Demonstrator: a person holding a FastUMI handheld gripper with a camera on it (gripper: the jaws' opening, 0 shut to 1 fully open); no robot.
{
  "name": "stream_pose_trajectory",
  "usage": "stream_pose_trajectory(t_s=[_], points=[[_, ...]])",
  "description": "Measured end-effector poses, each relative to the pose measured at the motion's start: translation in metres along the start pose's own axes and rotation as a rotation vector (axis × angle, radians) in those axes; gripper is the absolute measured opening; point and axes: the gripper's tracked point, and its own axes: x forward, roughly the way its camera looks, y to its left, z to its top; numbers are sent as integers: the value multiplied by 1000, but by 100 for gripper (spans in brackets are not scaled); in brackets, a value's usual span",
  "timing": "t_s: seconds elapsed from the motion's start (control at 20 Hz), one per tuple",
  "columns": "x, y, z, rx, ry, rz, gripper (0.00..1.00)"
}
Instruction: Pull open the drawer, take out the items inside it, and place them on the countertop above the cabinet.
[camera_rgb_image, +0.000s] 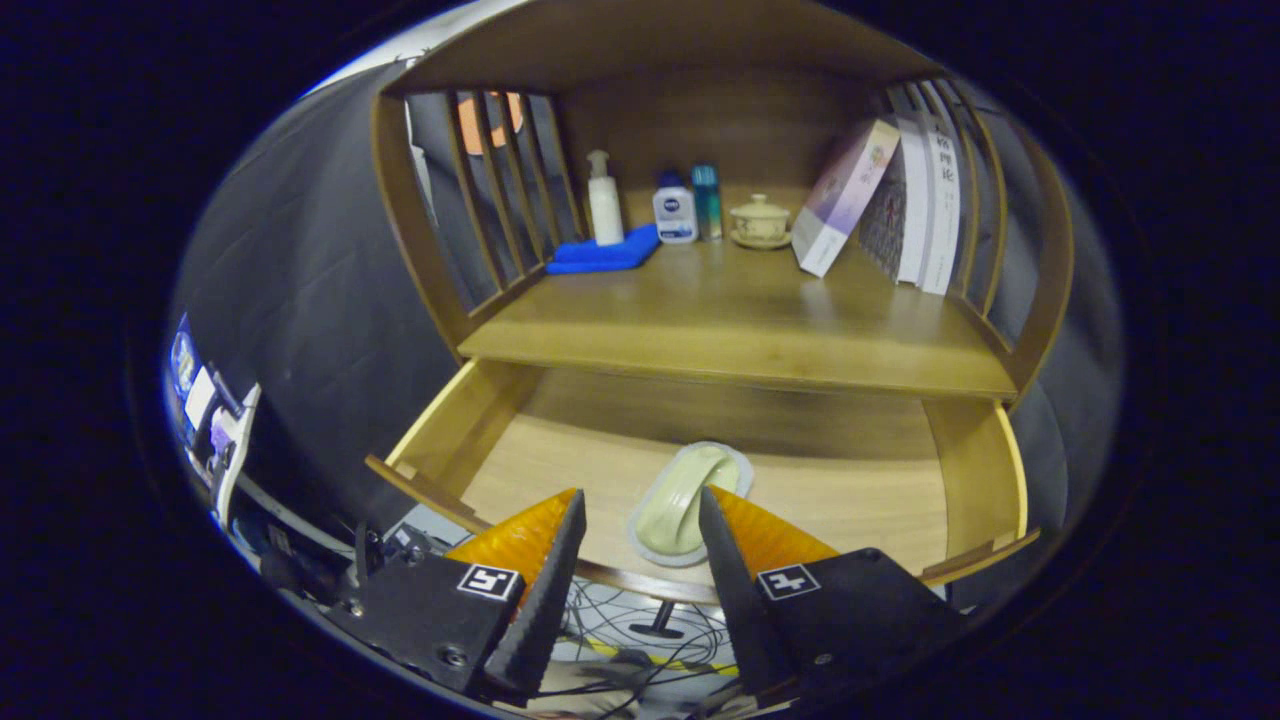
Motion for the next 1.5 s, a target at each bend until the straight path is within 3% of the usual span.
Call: stream_pose_trajectory(t_s=[0.35,0.8,1.05,1.1,1.2,1.5], points=[[43,1,0,-38,223,-37,73],[72,-21,-25,5,355,-128,69],[76,-23,-27,57,386,-135,45],[76,-25,-27,59,385,-134,35],[75,-24,-26,82,387,-119,25],[57,-29,-15,95,362,-143,19]])
